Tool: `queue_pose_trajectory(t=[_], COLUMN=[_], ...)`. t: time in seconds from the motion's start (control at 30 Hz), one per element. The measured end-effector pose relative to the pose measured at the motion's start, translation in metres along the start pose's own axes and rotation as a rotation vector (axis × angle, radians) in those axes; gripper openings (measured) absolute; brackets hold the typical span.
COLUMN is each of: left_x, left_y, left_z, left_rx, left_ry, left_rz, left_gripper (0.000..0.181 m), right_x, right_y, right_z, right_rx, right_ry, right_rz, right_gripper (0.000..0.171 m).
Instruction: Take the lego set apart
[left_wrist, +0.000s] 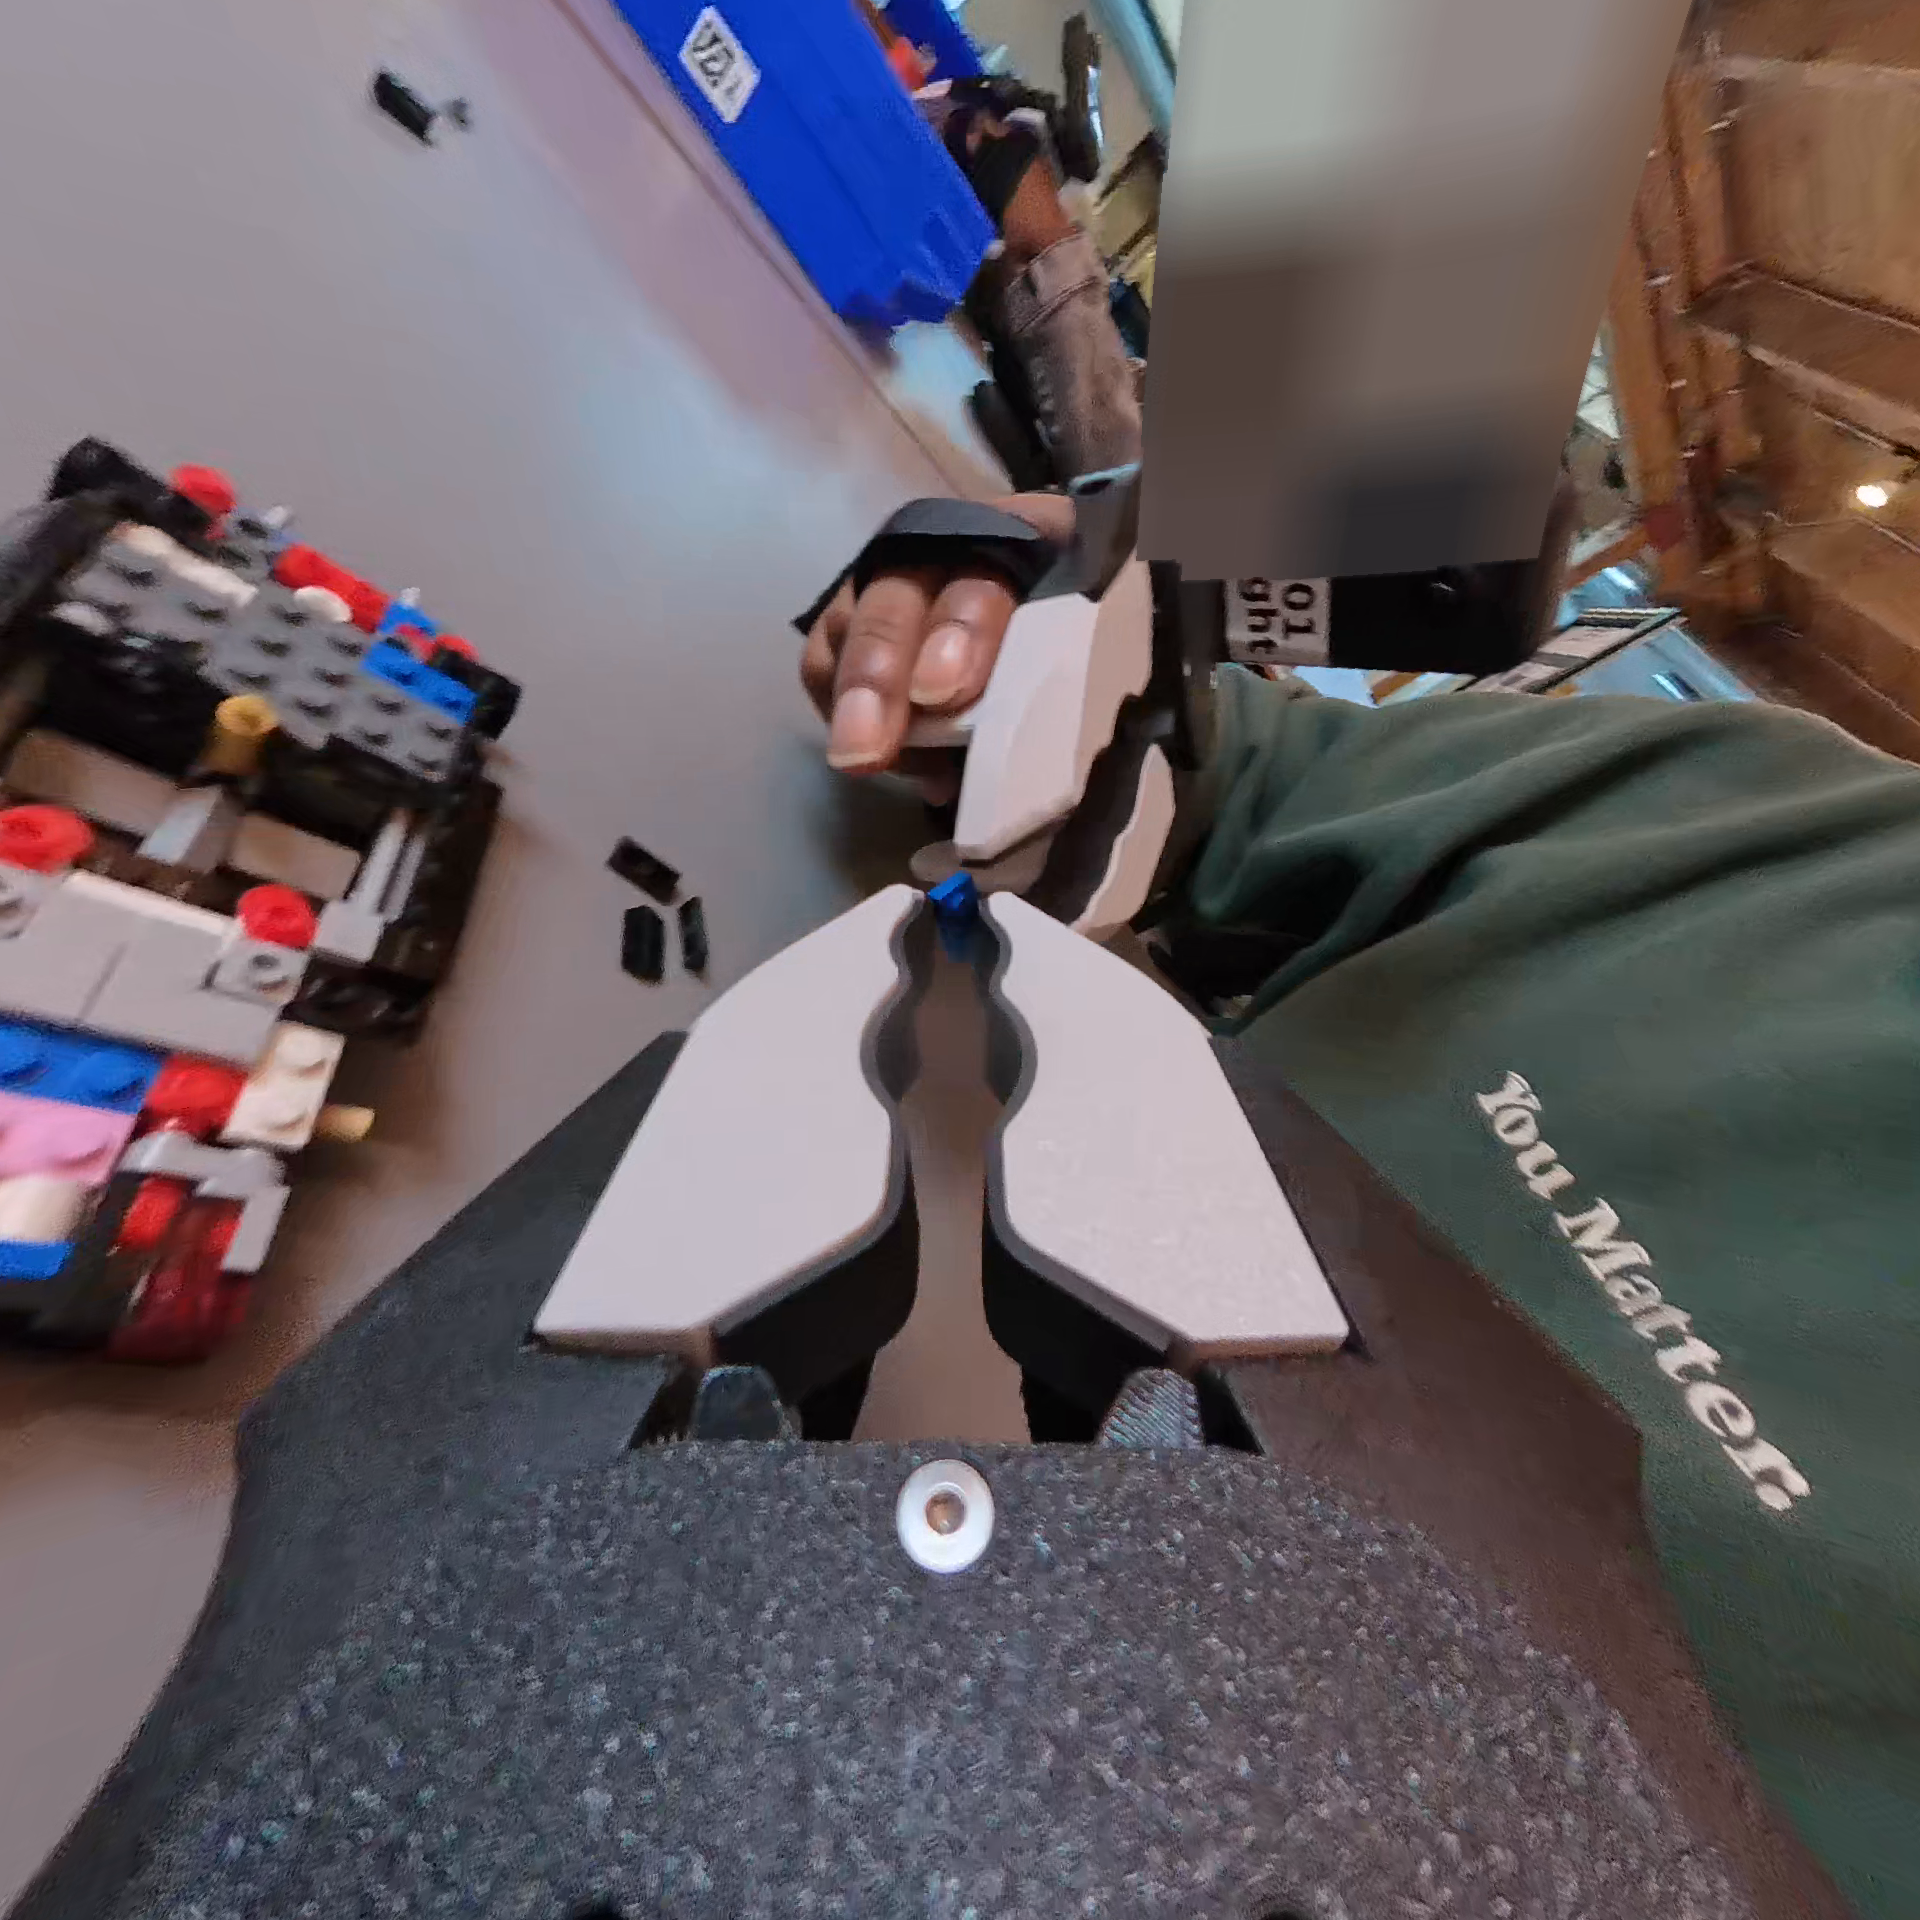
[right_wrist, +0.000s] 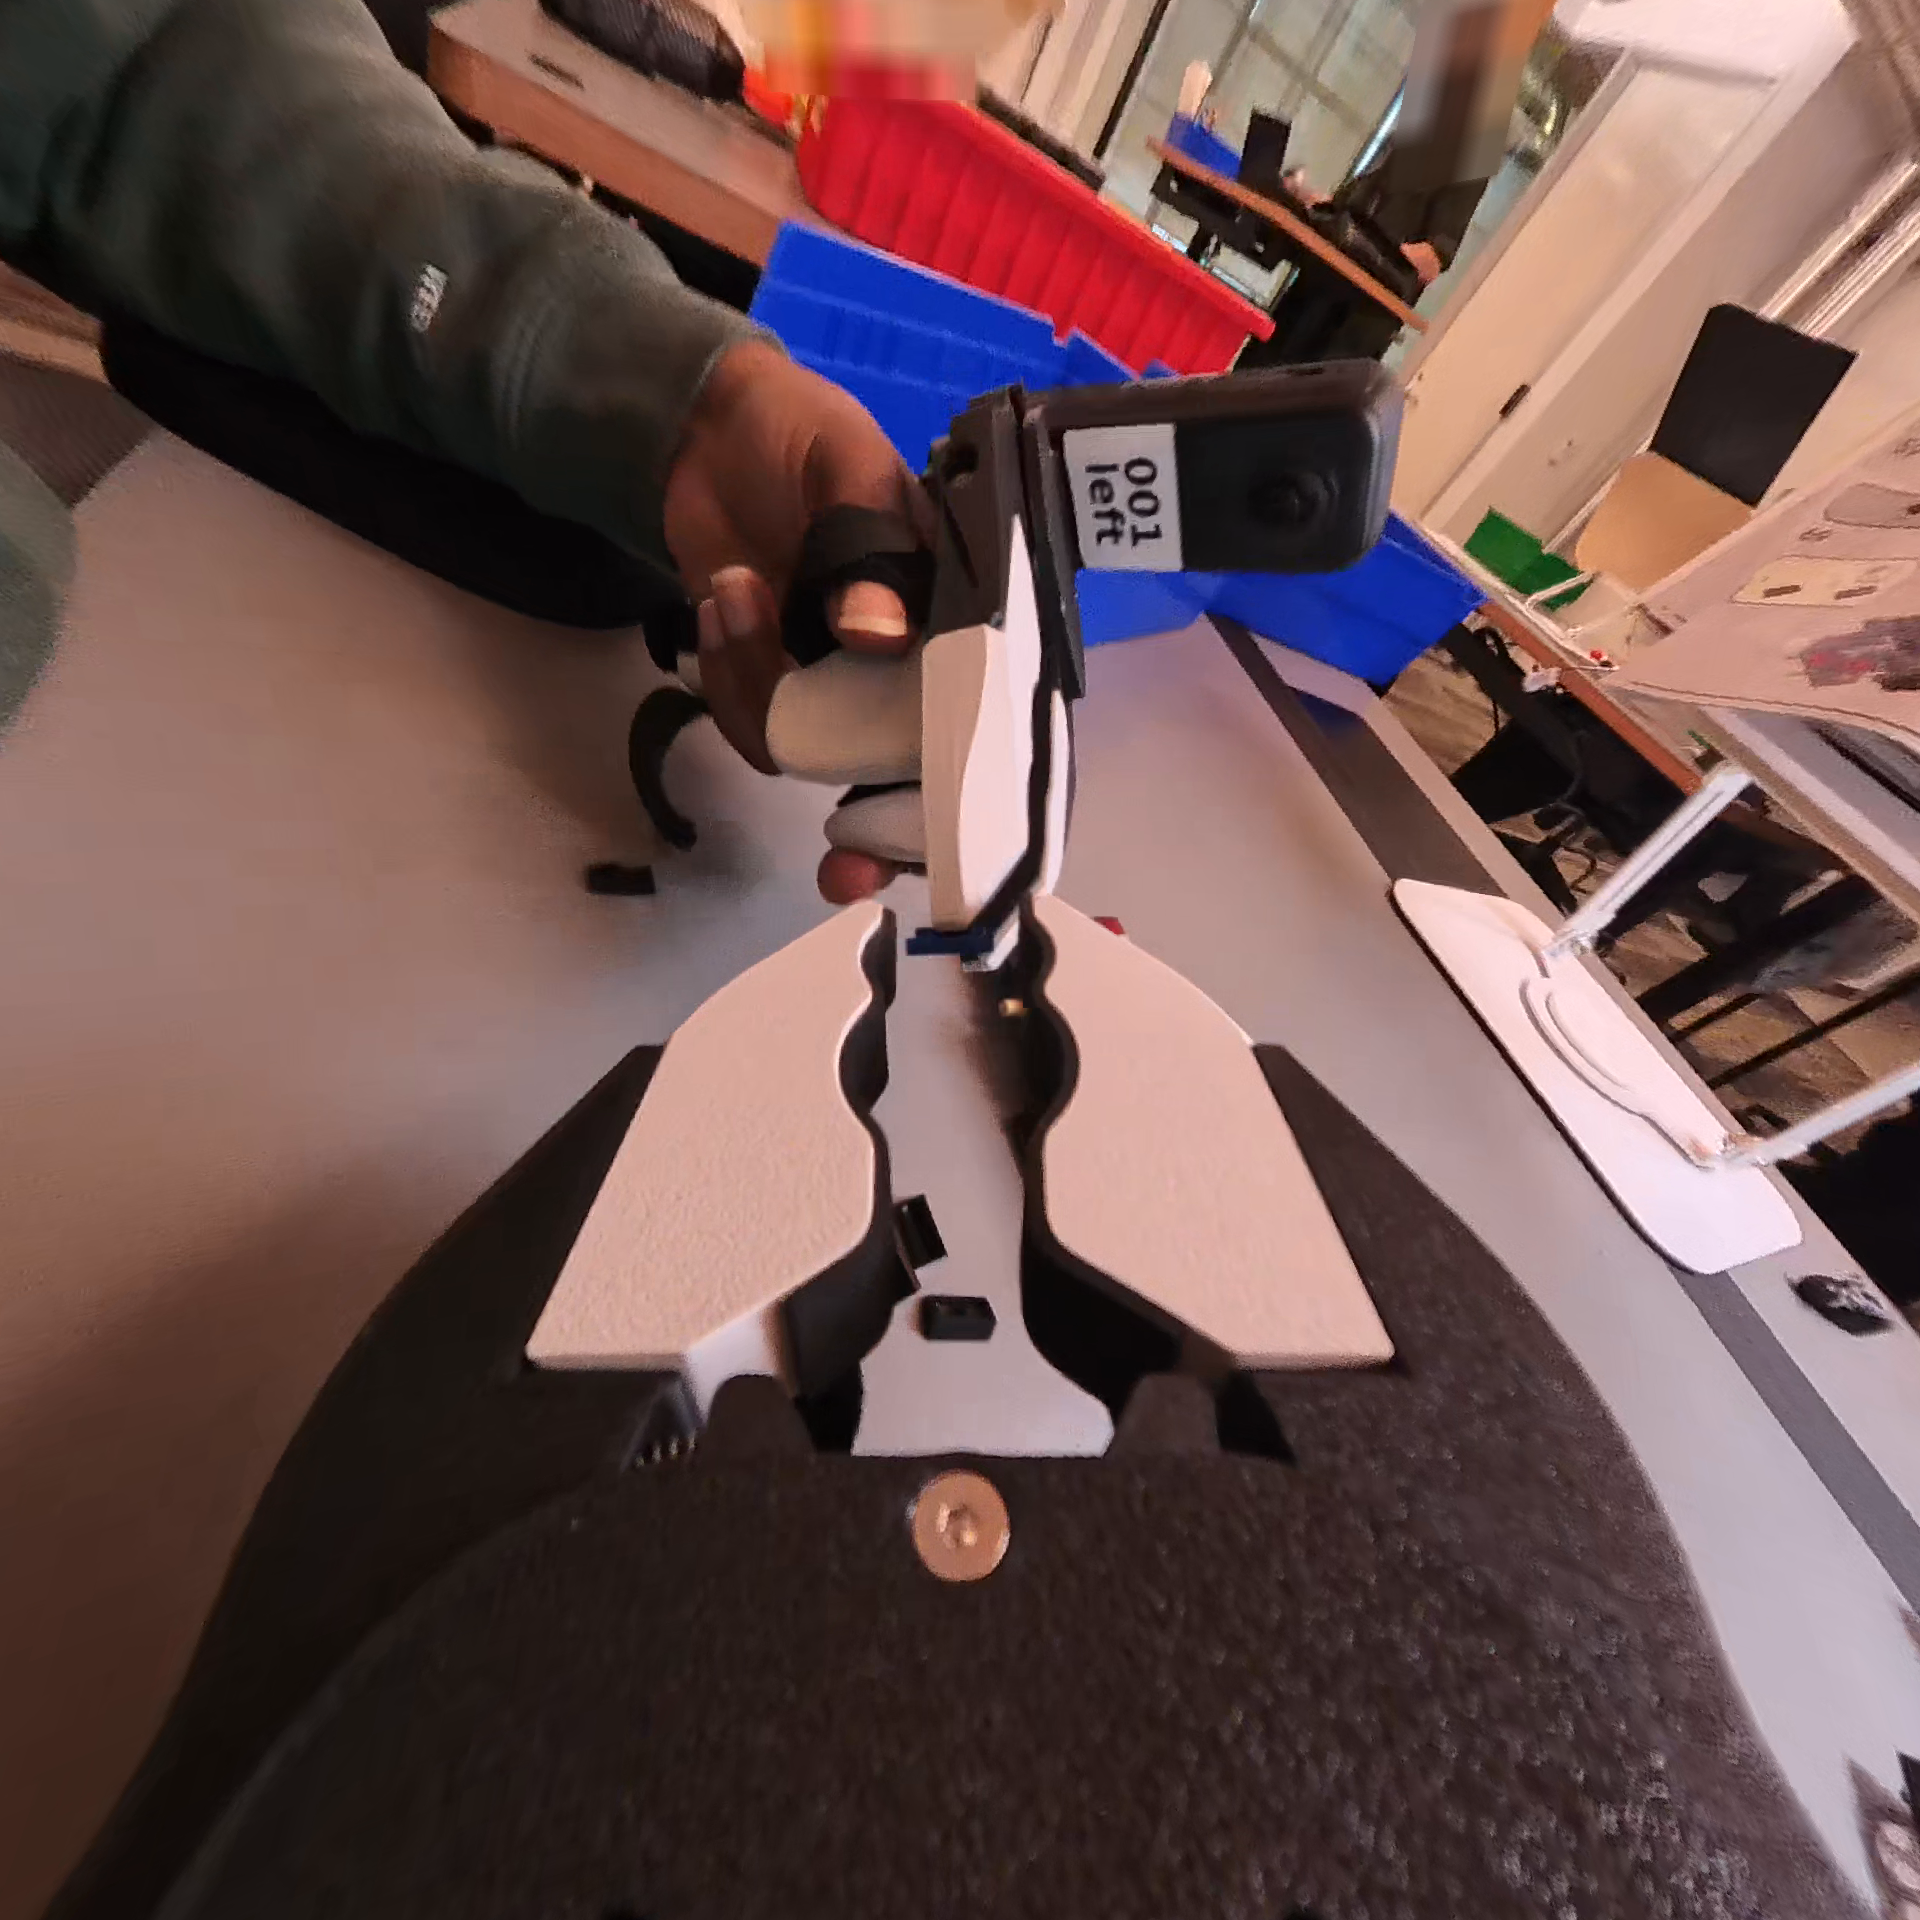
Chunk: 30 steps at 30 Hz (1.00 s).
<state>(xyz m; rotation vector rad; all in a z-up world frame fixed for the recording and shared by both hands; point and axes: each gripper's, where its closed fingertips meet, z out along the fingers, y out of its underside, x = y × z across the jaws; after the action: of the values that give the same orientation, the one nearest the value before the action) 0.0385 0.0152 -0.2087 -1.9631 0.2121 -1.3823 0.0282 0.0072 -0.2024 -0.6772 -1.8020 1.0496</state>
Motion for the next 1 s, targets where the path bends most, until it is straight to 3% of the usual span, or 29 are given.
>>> queue_pose_trajectory(t=[0.13,0.67,0.77,1.0], left_x=[-0.015,-0.032,-0.03,-0.042], left_y=[0.006,0.012,0.011,0.005], left_z=[0.001,0.0,0.0,-0.012], left_rx=[-0.034,-0.061,-0.053,-0.056], left_ry=[-0.098,-0.226,-0.219,-0.321], left_rz=[-0.011,-0.026,-0.03,0.048], left_gripper=[0.007,0.007,0.0,0.0], right_x=[-0.004,-0.004,-0.005,0.0], right_y=[0.008,0.036,0.048,0.051], right_z=[0.005,0.011,0.012,0.006], right_rx=[-0.062,-0.244,-0.306,-0.323], right_ry=[0.001,0.014,0.012,0.003], right_rz=[-0.036,-0.057,-0.055,-0.043], right_gripper=[0.021,0.015,0.02,0.017])
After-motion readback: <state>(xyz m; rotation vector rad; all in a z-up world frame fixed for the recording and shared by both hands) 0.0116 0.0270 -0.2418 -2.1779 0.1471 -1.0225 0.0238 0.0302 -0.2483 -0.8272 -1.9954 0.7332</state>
